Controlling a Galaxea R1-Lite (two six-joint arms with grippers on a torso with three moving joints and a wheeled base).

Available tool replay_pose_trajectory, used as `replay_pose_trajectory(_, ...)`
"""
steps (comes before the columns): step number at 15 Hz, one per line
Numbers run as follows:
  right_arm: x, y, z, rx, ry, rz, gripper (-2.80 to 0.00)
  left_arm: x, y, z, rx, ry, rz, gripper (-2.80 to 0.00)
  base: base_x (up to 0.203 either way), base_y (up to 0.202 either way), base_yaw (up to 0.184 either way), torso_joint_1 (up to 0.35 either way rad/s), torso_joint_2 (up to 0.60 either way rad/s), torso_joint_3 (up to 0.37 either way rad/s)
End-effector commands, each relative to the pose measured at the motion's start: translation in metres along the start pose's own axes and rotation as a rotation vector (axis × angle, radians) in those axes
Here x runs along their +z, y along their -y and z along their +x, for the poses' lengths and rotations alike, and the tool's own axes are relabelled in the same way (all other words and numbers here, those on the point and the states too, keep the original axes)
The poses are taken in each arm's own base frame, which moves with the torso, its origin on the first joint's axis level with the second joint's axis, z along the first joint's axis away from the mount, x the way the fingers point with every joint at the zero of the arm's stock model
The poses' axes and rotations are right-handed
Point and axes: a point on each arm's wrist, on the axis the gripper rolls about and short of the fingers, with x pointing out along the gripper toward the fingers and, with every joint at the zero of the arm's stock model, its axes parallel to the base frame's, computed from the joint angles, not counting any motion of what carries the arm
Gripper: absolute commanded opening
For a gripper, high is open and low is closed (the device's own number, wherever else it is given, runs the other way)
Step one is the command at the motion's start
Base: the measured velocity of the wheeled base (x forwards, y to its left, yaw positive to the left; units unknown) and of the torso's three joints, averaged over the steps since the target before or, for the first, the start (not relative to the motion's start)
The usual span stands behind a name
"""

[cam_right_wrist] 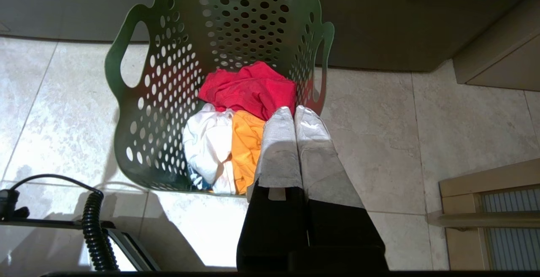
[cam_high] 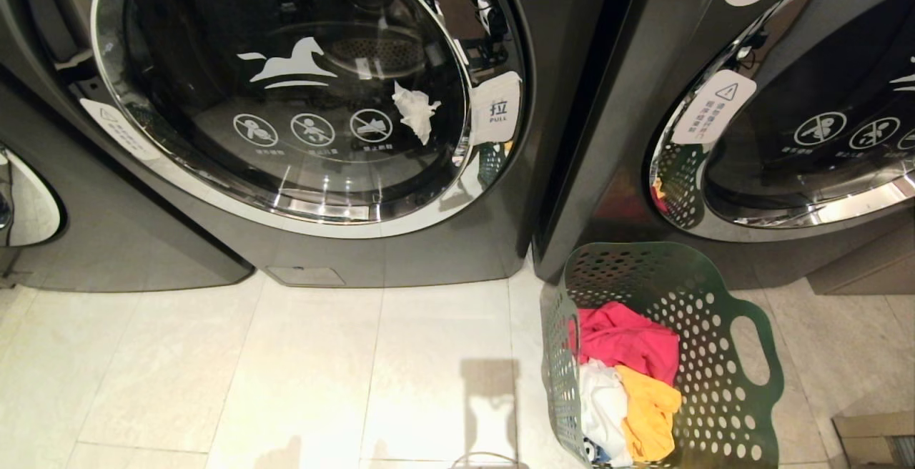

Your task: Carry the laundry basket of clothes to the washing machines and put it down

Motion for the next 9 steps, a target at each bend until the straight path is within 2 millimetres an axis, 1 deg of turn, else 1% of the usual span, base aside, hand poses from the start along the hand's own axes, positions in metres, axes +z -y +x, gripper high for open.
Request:
replay_pose_trajectory(1, 0.0001, 0.0, 0.0001, 0.0, -0.001, -0.001, -2.8, 0.0, 0.0, 0.0001, 0.0, -0.002, 0.0, -2.8, 0.0, 0.0, 0.0, 0.0, 0.0, 0.0)
replay_pose_trajectory(9, 0.0001, 0.0, 0.0001, 0.0, -0.001, -0.001, -2.8, 0.0, 0.0, 0.0001, 0.0, -0.001, 0.0, -2.8, 0.0, 0.0, 0.0, 0.0, 0.0, 0.0)
